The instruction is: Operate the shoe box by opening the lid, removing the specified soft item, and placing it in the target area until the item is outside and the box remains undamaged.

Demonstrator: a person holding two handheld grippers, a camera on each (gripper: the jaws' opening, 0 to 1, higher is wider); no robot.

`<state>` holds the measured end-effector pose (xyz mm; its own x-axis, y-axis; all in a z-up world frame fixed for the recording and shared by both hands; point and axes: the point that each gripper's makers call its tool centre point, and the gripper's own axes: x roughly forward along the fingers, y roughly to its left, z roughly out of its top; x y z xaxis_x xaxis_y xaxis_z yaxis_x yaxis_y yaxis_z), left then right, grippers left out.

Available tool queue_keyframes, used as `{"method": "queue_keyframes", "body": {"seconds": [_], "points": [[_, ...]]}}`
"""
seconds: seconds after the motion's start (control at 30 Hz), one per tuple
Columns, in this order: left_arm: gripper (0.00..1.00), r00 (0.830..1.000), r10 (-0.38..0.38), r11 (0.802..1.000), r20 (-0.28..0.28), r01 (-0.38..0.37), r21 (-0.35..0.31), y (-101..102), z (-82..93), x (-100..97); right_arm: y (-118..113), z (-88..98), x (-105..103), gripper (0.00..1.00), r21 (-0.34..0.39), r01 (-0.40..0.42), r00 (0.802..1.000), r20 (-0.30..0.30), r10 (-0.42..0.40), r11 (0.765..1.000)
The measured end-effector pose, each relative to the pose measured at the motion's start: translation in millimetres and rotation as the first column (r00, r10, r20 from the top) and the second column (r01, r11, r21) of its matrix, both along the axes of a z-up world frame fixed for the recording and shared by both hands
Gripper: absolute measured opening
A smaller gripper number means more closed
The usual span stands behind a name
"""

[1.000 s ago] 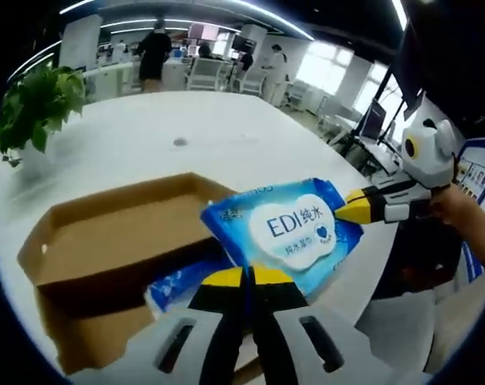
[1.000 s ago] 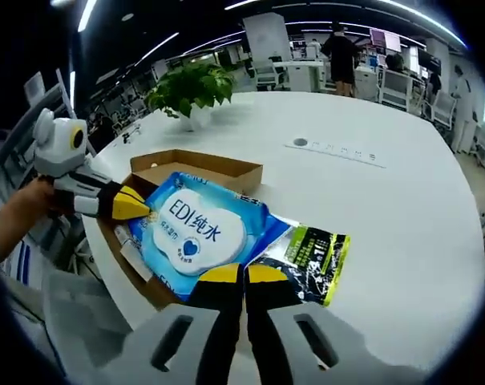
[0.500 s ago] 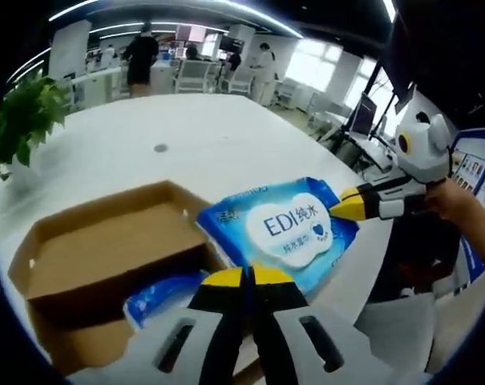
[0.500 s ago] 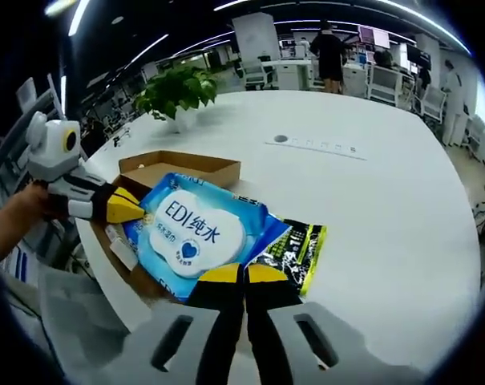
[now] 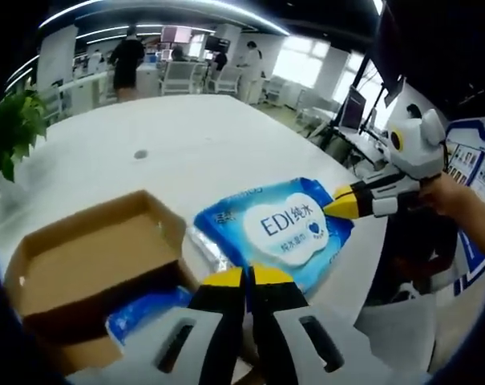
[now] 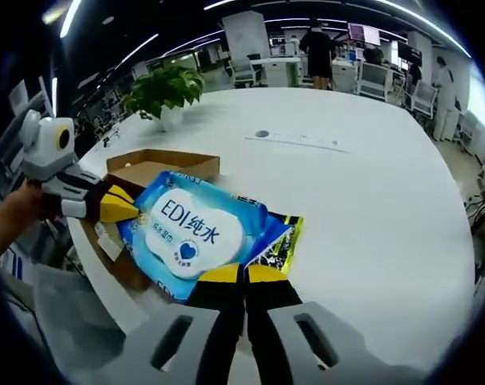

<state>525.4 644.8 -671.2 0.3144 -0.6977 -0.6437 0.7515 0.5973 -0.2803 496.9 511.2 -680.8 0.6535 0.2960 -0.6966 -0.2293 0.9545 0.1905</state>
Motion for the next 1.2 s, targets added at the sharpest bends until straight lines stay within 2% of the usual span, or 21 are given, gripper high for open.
{"method": "queue_keyframes", "body": {"seconds": [0.43,0.8,0.93,1.03,1.2], "points": [[0.0,0.999,-0.016,0.999,0.028,0.015,0.035,-15.5,-10.8,16.0,-13.5,-17.9,20.0,0.0,-0.027,-0.007,1.0,-0.015,0.007,1.0],[0.0,0.998,-0.045,0.993,0.046,0.039,0.112,-20.9,-29.7,26.2,-20.0,-38.7,42.7,0.0,-0.038,-0.042,0.999,-0.029,0.041,0.998],[0.0,0.997,-0.056,0.989,0.053,0.048,0.143,-23.2,-36.7,29.0,-22.9,-45.5,49.6,0.0,-0.043,-0.051,0.998,-0.032,0.05,0.998],[0.0,0.992,-0.093,0.977,0.08,0.076,0.197,-23.7,-44.1,31.4,-23.5,-51.0,54.0,0.0,-0.045,-0.062,0.998,-0.034,0.061,0.997],[0.0,0.987,-0.133,0.965,0.09,0.108,0.241,-27.1,-52.9,32.5,-26.1,-60.8,57.9,0.0,-0.048,-0.076,0.996,-0.04,0.075,0.996]]}}
